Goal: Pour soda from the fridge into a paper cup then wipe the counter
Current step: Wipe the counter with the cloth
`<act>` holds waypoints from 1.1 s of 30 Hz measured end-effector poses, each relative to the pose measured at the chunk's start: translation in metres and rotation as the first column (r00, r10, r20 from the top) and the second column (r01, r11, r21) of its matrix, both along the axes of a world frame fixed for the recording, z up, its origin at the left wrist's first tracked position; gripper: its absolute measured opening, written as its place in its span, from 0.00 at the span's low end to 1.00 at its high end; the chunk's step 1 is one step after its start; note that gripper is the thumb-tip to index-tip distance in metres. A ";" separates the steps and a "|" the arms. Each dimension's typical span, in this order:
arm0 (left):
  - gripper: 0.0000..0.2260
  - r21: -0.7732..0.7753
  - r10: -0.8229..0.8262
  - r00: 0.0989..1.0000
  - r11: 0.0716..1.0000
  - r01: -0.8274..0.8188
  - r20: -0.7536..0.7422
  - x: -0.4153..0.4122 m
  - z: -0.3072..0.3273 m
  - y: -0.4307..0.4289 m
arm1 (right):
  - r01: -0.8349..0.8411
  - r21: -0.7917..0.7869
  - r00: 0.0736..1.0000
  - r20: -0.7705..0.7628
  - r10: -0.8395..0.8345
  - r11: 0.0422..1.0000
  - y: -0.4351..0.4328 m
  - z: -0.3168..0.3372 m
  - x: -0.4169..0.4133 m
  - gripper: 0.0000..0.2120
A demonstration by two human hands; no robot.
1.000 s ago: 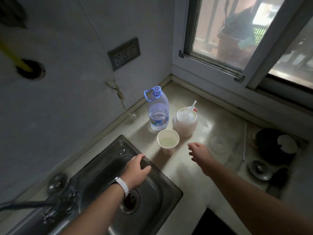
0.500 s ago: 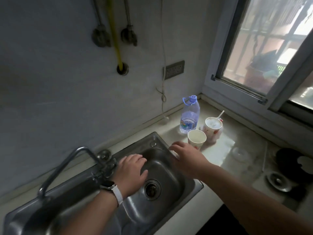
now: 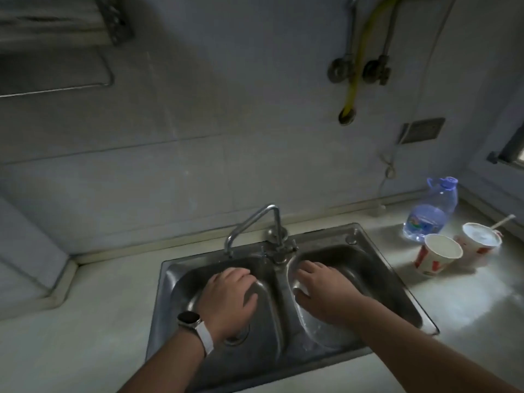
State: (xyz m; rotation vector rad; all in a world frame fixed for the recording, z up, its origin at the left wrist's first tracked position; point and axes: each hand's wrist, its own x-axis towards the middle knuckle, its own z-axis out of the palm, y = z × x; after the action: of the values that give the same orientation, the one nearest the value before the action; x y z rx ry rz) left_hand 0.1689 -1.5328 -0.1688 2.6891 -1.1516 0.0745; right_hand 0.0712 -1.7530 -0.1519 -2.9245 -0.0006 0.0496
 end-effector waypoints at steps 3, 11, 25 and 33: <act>0.14 -0.019 0.065 0.998 0.998 -0.065 0.022 -0.004 0.001 0.028 | -0.093 -0.019 0.996 0.008 0.093 0.996 0.022 0.003 0.012 0.18; 0.17 0.032 0.216 0.974 0.975 -0.219 0.060 -0.035 0.008 0.068 | -0.293 -0.020 0.956 0.004 0.293 0.956 0.052 0.011 0.037 0.17; 0.13 0.068 0.514 0.844 0.846 -0.528 0.153 -0.116 0.014 0.129 | -0.600 0.106 0.798 0.001 0.603 0.793 0.123 0.000 0.048 0.20; 0.16 0.045 0.675 0.720 0.724 -0.689 0.161 -0.151 0.013 0.209 | -0.718 0.111 0.693 0.015 0.721 0.687 0.207 0.009 0.050 0.22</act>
State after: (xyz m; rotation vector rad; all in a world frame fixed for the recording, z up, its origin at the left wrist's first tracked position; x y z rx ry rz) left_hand 0.0180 -1.3237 -0.1556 3.0881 -0.1068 0.3231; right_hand 0.1213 -1.5459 -0.1433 -2.6103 -1.1194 0.2089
